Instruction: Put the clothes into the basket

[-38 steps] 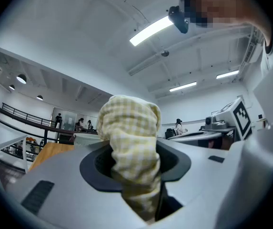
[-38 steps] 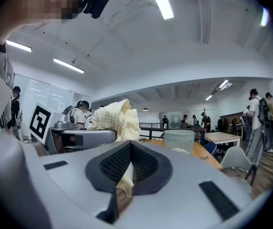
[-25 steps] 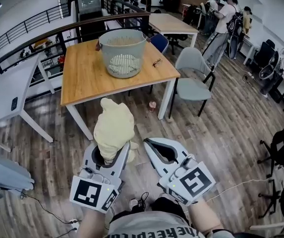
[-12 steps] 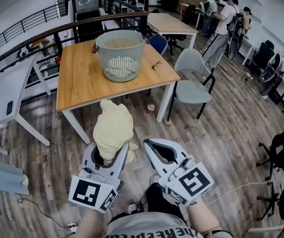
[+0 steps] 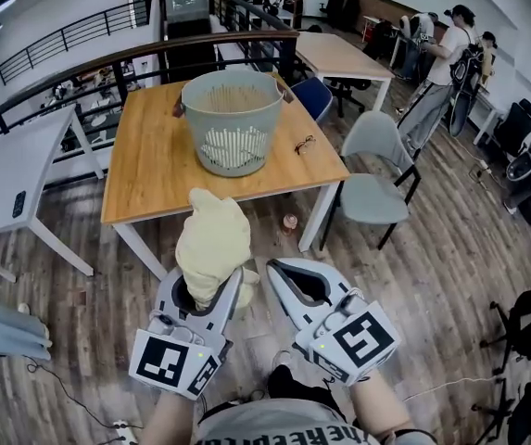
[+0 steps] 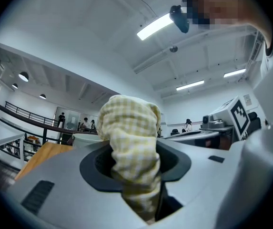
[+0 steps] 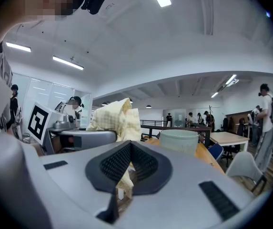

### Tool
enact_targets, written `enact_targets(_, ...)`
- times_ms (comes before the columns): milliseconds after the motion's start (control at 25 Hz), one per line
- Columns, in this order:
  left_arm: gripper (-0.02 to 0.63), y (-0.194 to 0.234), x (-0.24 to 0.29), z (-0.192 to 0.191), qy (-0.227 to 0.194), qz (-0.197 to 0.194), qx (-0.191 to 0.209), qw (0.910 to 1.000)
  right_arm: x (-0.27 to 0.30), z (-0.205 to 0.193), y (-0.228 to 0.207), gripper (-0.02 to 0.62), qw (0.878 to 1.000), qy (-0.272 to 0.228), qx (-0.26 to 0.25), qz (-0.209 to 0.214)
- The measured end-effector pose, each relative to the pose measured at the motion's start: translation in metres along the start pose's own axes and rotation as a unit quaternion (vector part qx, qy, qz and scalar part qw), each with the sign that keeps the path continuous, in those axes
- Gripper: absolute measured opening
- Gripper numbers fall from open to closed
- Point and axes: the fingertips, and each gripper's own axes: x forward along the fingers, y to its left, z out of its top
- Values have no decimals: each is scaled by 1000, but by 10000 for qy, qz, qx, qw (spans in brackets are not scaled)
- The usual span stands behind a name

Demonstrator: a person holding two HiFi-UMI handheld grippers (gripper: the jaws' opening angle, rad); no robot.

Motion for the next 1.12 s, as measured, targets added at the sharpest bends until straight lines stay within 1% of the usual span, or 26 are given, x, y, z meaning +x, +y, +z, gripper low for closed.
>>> enact_targets(400, 179, -2, 85, -8, 71, 268, 44, 9996, 16, -6, -89, 9, 9996, -19, 37, 286)
enact_targets(600, 179, -12, 116, -13, 97, 430, 99, 9990, 14, -11, -122, 9, 9988, -25, 87, 479)
enact_targets(840, 179, -17, 137, -18, 113, 588, 139, 9981, 16, -18, -145, 9, 9976, -38, 140, 683)
enact_targets(1120, 179, -7, 141, -17, 236, 646, 124, 9976, 24, -21, -150, 9, 9971, 5, 292, 697)
